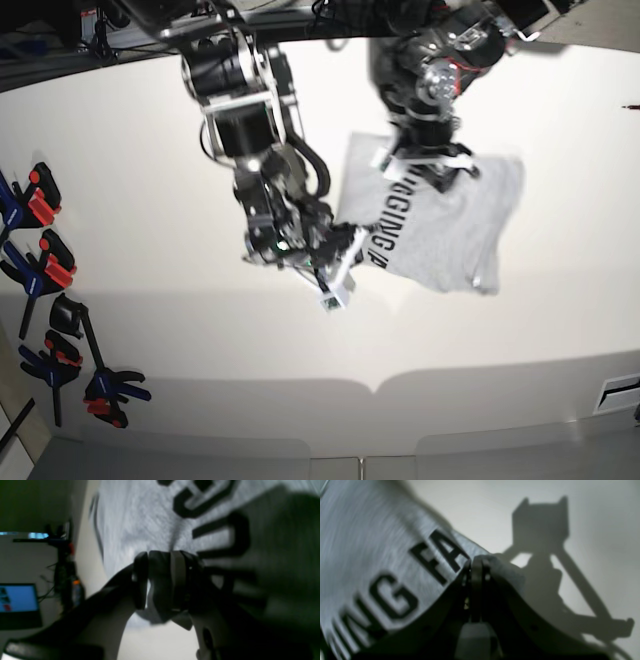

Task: Fold the T-shirt properly
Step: 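Grasp the shirt with the right gripper and pull both grippers apart to flatten, then release the shirt with both grippers and lift them away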

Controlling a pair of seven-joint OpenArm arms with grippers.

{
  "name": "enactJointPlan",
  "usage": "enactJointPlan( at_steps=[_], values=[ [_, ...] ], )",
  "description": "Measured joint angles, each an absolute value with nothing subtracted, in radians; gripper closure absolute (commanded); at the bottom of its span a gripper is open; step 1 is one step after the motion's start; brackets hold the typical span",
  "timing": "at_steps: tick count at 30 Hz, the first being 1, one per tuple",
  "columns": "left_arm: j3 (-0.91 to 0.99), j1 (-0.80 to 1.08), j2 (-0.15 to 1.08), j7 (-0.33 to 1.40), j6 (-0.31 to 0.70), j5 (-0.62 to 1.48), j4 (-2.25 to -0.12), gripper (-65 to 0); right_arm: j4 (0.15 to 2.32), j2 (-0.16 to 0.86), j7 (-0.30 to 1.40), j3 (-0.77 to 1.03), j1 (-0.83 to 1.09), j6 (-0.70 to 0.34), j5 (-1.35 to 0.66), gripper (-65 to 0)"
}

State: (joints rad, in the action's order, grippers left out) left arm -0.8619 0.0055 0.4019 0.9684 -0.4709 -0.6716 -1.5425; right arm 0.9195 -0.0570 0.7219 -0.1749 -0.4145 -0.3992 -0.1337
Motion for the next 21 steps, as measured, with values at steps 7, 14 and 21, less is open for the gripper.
enactJointPlan(
  at_steps=[7, 14, 21],
  values=[
    [-0.763, 0.006, 0.464, 0.982, -0.509, -0.681, -1.527, -13.7, 1.238, -0.008, 0.825, -0.175, -0.184, -0.474, -0.232, 0.0],
    [-0.702, 0.008, 0.461, 0.992, -0.508, -0.783, -1.526, -13.7, 1.486, -0.003, 0.885, -0.175, 0.032, -0.494, -0.272, 0.0],
    [-0.657, -0.050, 0.460, 0.992, -0.508, -0.793, -1.526, -13.7, 1.610, -0.003, 0.903, -0.175, 0.119, -0.505, -0.281, 0.0]
  ],
)
